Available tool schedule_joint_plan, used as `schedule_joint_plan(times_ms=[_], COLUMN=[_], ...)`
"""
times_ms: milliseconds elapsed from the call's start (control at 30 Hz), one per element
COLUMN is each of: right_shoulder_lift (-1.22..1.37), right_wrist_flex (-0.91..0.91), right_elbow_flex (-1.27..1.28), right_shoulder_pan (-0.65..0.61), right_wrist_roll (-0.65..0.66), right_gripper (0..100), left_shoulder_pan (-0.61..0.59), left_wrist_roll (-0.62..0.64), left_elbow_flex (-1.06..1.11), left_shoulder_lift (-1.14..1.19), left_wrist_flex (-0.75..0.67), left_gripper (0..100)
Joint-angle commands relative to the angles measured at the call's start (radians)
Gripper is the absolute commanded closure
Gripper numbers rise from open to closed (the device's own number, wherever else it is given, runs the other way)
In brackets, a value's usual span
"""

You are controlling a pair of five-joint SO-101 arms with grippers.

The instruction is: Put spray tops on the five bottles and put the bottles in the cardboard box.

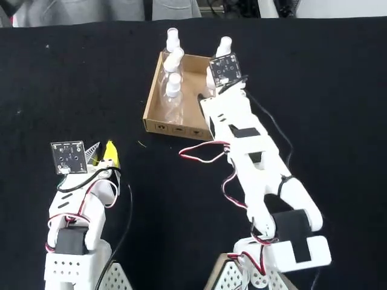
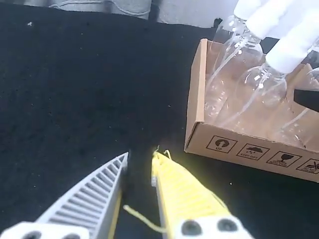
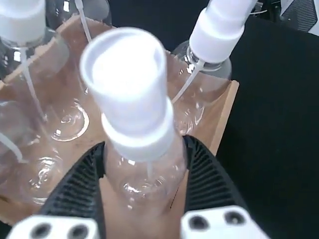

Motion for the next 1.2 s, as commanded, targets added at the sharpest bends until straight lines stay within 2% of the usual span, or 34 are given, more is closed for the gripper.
schedule_joint_plan(times_ms=[0, 333, 1167], right_shoulder_lift=[0.001, 0.016, 0.018], right_wrist_flex=[-0.035, -0.032, -0.026], right_elbow_flex=[-0.077, -0.07, -0.067], right_shoulder_pan=[0.028, 0.028, 0.028], right_wrist_roll=[-0.006, -0.006, -0.006], right_gripper=[97.7, 97.2, 97.2], left_shoulder_pan=[-0.008, -0.088, -0.088], left_wrist_roll=[-0.012, -0.009, -0.011], left_elbow_flex=[-0.021, -0.01, -0.01], left_shoulder_lift=[-0.011, -0.011, -0.011], left_wrist_flex=[-0.021, -0.083, -0.083], left_gripper=[93, 93, 93])
